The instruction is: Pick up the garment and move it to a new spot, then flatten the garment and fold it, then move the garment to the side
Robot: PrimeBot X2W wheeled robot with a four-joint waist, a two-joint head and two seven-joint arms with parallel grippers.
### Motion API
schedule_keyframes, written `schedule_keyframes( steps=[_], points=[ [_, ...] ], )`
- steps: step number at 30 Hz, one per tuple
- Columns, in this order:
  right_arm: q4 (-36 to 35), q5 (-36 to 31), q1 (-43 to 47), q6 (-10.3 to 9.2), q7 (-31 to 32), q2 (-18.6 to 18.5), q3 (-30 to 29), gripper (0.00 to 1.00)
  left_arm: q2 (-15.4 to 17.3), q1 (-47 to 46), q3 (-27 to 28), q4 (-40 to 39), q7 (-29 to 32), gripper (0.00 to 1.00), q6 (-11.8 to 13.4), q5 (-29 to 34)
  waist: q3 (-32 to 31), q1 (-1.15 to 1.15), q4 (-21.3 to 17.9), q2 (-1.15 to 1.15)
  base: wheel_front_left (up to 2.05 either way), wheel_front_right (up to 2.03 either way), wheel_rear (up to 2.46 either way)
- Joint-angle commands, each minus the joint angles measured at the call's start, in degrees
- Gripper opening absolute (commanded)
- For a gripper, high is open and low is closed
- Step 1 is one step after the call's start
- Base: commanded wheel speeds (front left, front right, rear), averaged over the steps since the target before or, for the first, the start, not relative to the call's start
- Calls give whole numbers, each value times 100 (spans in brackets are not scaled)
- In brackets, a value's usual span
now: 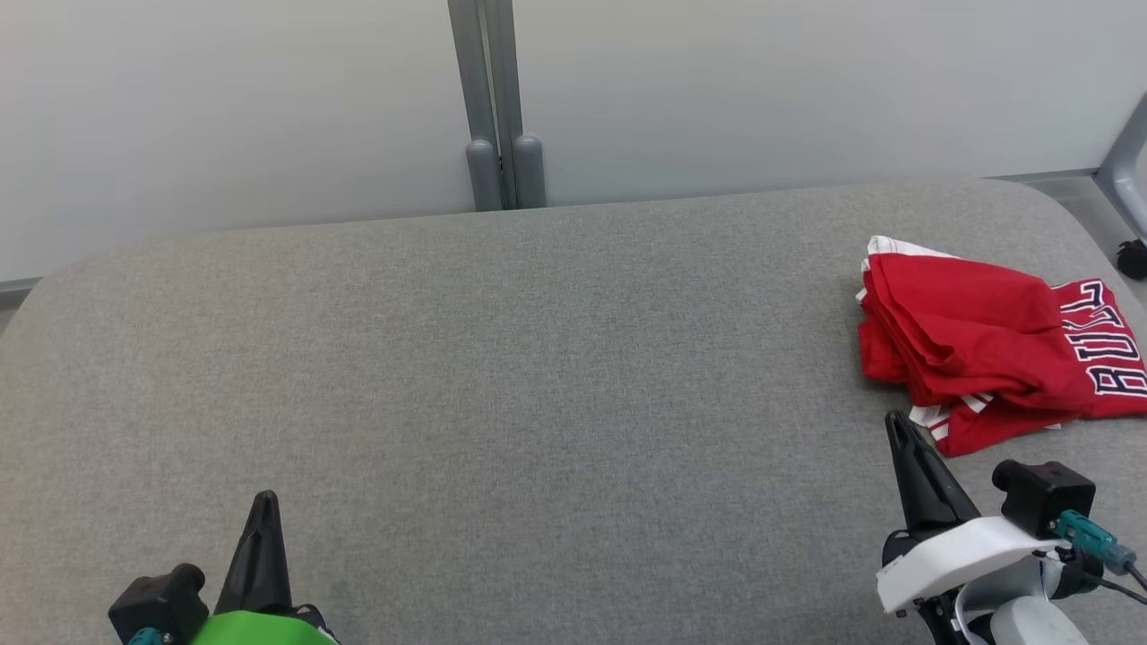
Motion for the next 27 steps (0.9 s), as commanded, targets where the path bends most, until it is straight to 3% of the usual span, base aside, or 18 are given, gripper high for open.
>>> schedule_keyframes(
  steps=[1,27],
  points=[
    [-88,272,-124,0,62,-1,-75,0,1,-146,63,-76,53,0,-44,-260,3,0,0,0,0,0,0],
    [-85,2465,-229,0,690,207,-476,0,-92,-428,304,-52,651,0,-177,-2468,54,0,-12,0,0,0,0]
  ],
)
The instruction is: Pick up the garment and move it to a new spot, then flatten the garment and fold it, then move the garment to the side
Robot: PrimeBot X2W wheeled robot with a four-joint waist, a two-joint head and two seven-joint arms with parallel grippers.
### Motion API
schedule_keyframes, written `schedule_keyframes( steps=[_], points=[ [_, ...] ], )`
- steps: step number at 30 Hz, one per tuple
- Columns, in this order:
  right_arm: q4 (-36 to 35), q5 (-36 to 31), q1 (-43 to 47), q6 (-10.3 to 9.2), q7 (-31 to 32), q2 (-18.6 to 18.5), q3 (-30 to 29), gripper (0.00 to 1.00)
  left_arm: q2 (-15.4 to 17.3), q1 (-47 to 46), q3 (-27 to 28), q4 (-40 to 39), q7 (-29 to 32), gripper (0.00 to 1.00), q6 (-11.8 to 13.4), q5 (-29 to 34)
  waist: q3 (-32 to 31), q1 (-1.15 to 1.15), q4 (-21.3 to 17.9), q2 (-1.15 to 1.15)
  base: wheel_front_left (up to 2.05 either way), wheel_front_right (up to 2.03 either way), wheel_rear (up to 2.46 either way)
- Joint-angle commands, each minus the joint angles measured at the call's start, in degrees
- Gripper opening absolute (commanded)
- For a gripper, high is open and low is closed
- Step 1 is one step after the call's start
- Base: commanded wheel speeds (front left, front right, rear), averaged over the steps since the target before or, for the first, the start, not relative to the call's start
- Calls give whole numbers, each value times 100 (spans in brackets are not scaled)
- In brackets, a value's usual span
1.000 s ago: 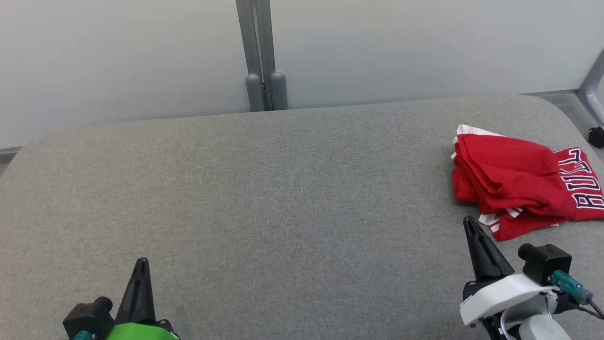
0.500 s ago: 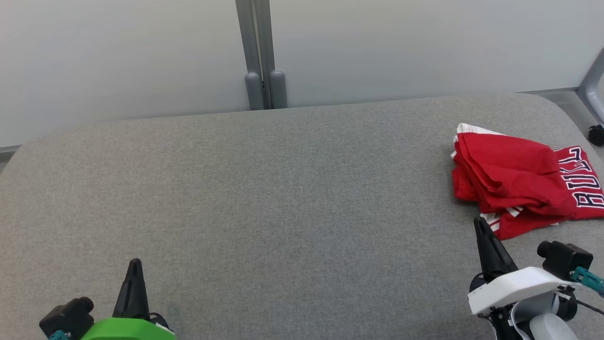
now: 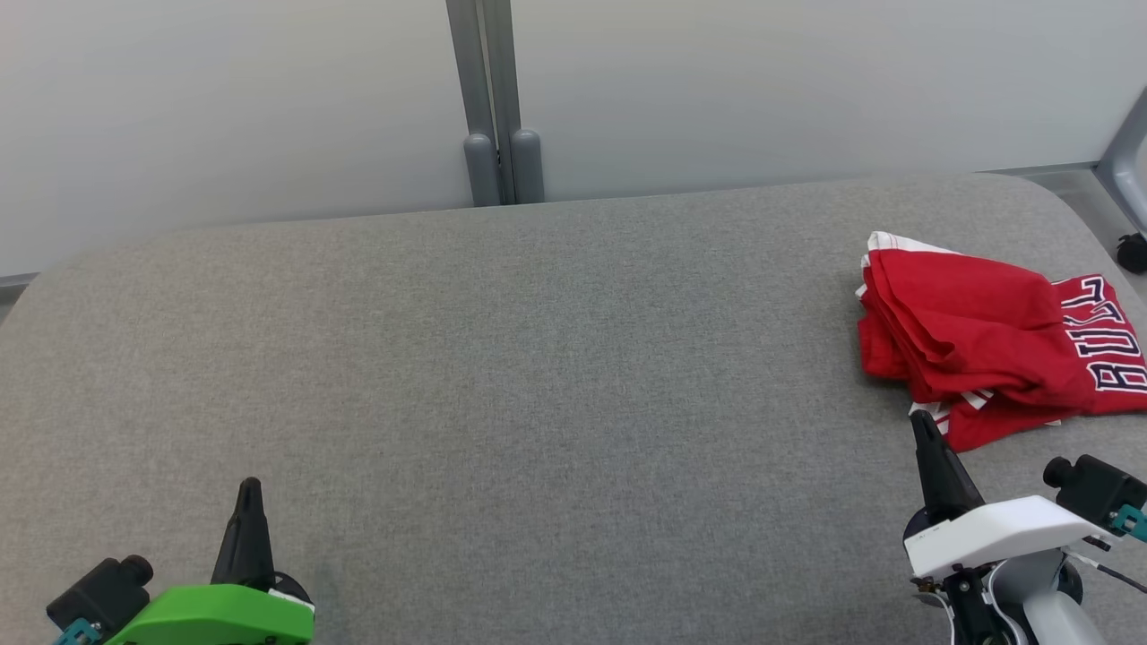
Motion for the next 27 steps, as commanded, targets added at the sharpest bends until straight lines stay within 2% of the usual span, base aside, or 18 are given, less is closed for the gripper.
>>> schedule_keyframes(
  steps=[1,27],
  points=[
    [-82,200,-174,0,51,-2,-64,0,15,-207,54,-59,41,0,-35,-194,3,0,-1,0,0,0,0],
    [-78,1857,-243,1,531,163,-369,0,-63,-428,254,-17,516,0,-139,-1862,54,0,-12,0,0,0,0]
  ],
)
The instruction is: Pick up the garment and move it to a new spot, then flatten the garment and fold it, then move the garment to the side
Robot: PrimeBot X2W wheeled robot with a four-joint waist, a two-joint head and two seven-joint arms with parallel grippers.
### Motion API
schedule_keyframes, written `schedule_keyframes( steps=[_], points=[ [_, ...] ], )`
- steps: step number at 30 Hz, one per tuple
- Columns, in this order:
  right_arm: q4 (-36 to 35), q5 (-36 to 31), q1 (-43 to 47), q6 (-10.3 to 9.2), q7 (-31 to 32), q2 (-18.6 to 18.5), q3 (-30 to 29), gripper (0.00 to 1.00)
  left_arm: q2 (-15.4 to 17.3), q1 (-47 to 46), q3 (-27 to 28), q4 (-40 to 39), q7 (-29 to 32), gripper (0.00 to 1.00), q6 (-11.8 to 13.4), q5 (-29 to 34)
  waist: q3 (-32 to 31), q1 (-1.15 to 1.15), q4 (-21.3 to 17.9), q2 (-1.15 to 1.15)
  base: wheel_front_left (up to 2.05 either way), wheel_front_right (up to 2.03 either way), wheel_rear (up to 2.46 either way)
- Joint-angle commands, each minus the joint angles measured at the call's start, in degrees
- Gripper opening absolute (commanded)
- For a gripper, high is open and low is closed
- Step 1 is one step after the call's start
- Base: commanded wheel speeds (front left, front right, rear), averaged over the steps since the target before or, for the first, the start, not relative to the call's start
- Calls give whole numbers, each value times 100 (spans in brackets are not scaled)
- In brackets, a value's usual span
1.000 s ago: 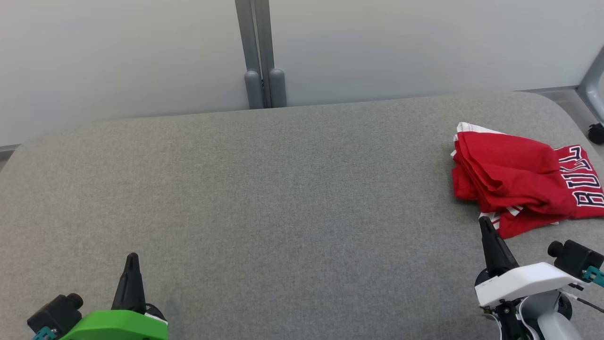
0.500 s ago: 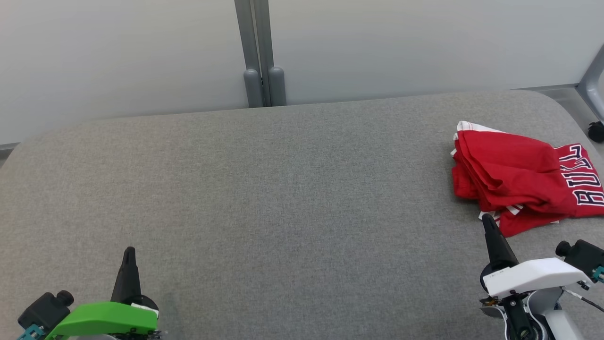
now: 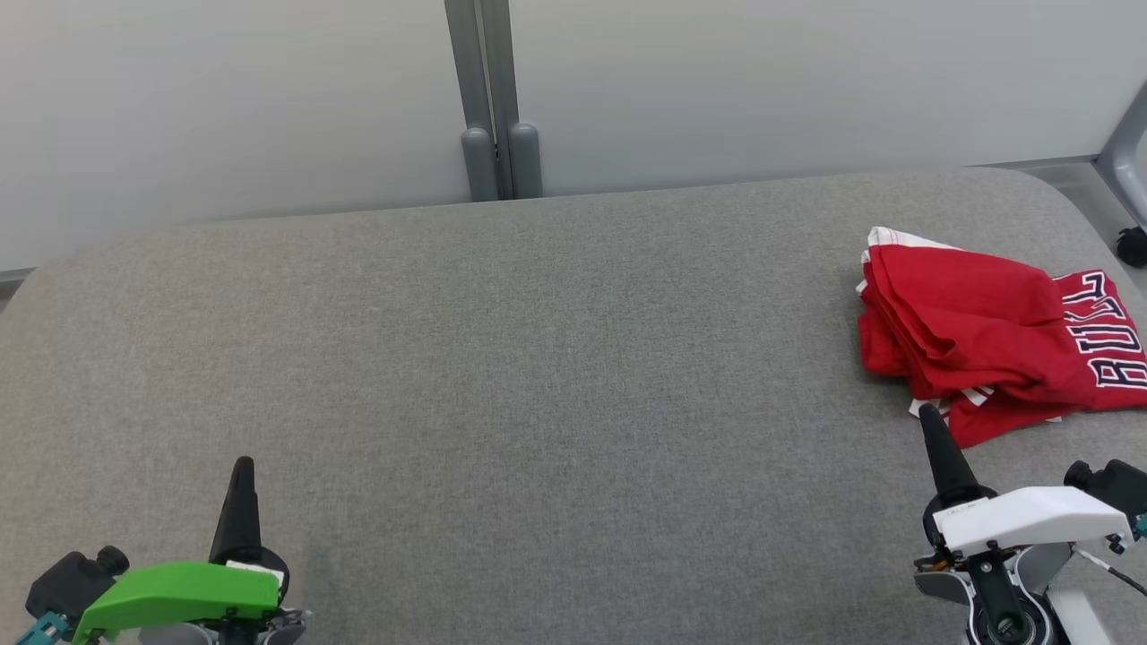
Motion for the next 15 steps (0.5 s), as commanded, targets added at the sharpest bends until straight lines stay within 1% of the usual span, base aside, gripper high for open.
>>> schedule_keyframes(
  steps=[1,15],
  points=[
    [-71,152,-139,2,38,4,-47,0,-5,-167,38,-39,39,0,-41,-146,3,0,-1,0,0,0,0],
    [-67,891,-160,2,256,74,-183,0,-38,-262,130,-18,251,0,-86,-887,30,0,-7,0,0,0,0]
  ],
)
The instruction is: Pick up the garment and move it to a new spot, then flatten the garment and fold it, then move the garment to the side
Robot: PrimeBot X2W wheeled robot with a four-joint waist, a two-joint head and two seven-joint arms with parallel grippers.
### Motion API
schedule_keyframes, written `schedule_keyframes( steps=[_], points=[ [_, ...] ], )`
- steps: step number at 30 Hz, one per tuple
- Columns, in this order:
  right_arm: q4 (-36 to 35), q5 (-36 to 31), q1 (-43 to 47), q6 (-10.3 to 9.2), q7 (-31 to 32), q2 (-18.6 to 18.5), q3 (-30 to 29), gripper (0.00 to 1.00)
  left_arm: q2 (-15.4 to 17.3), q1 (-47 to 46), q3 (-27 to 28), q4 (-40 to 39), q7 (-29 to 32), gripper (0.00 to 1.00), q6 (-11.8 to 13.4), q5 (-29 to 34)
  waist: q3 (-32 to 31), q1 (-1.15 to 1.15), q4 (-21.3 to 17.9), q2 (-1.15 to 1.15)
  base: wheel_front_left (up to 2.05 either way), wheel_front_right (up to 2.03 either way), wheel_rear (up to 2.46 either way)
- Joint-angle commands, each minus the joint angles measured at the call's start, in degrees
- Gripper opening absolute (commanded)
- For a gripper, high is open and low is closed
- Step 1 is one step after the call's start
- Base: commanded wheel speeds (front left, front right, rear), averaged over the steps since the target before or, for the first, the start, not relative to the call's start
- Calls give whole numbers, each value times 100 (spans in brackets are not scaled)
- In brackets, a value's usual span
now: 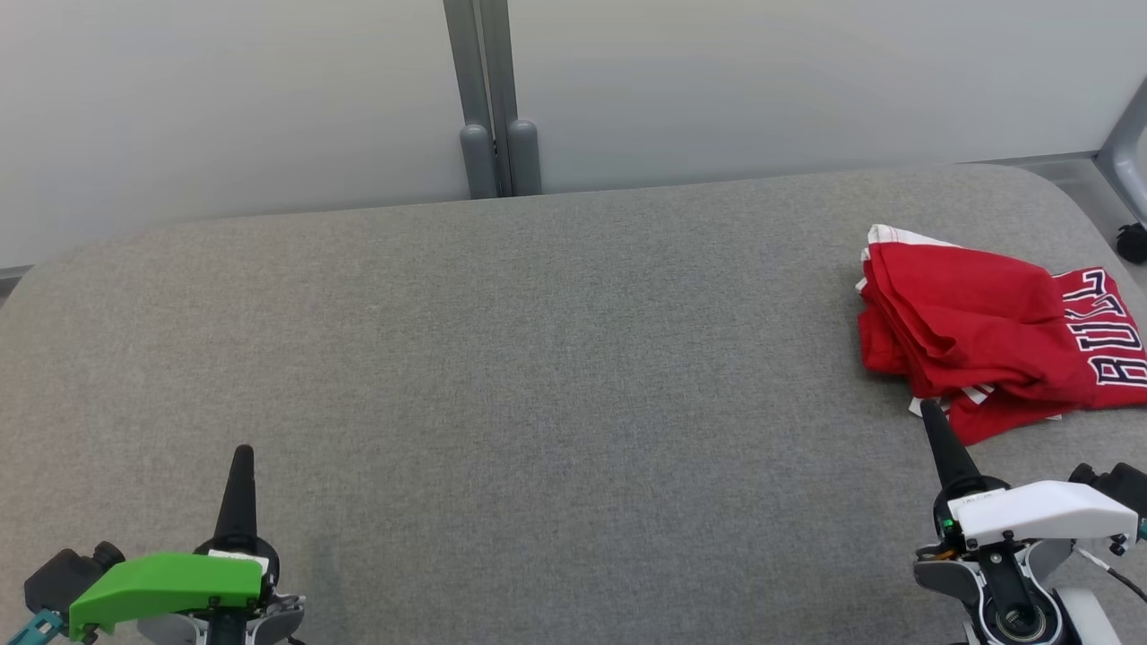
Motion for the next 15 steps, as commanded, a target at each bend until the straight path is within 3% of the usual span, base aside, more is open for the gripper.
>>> schedule_keyframes(
  steps=[1,15],
  points=[
    [-62,146,-99,2,47,-7,-40,0,-3,-145,44,-26,35,0,-39,-128,3,0,-1,0,0,0,0],
    [-58,793,-131,2,234,63,-162,0,-27,-226,118,-9,226,0,-76,-775,30,0,-7,0,0,0,0]
  ],
)
